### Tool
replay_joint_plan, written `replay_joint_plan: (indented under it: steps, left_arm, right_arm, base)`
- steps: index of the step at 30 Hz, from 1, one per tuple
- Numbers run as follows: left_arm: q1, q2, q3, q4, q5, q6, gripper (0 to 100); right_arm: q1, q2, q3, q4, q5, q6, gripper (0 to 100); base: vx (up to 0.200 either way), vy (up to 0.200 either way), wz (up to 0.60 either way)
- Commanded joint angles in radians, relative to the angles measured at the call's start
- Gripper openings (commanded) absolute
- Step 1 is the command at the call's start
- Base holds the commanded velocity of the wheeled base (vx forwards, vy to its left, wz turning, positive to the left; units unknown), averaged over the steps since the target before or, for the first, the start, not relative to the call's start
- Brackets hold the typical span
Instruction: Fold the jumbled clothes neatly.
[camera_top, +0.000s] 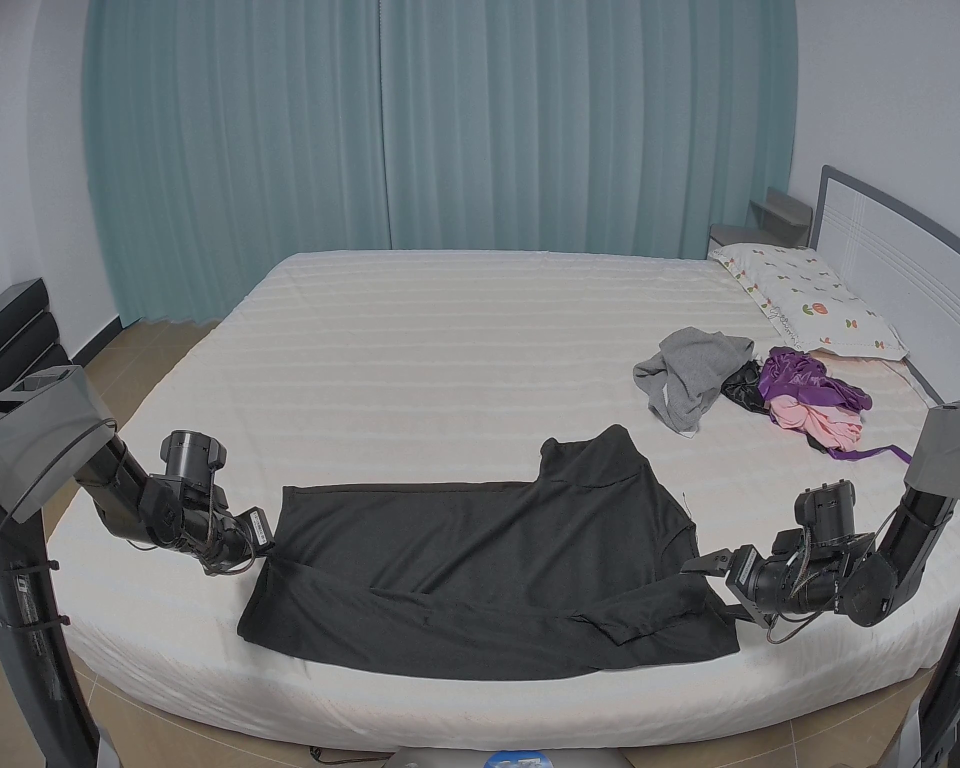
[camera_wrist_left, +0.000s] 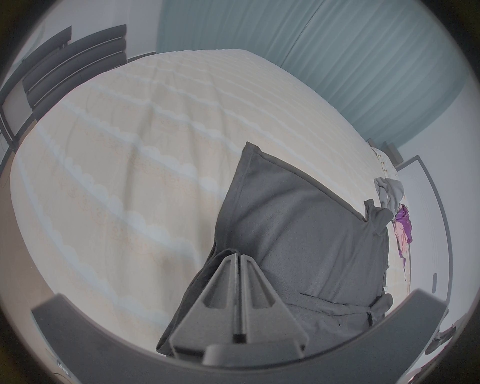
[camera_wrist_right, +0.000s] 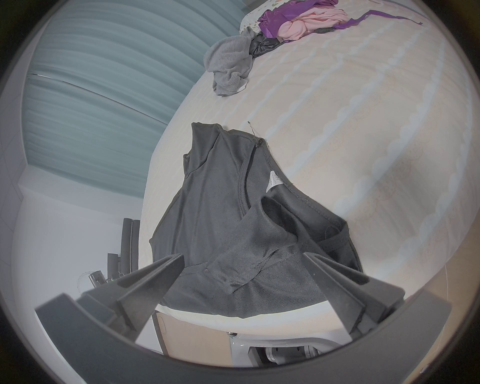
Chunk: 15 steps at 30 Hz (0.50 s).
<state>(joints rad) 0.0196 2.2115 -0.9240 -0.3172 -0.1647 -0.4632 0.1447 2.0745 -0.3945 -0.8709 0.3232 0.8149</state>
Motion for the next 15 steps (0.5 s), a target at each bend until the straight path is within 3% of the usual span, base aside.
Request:
replay_joint_plan:
  steps: [1, 9, 15]
  left_arm:
    - [0.003, -0.013, 0.004, 0.0, -0.003, -0.003, 0]
    - [0.002, -0.062, 0.036, 0.0, -0.007, -0.011, 0]
    - [0.019, -0.096, 0.067, 0.0, -0.001, -0.011, 0]
  right_arm:
    - [0.001, 0.001, 0.0, 0.0, 0.0, 0.0, 100]
    - [-0.004, 0.004, -0.012, -0.002, -0.001, -0.002, 100]
    - [-0.011, 0.085, -0.037, -0.069, -0.016, -0.132, 100]
  base:
    - [0.0, 0.0, 0.0]
    - [0.0, 0.0, 0.0]
    - [0.0, 0.0, 0.0]
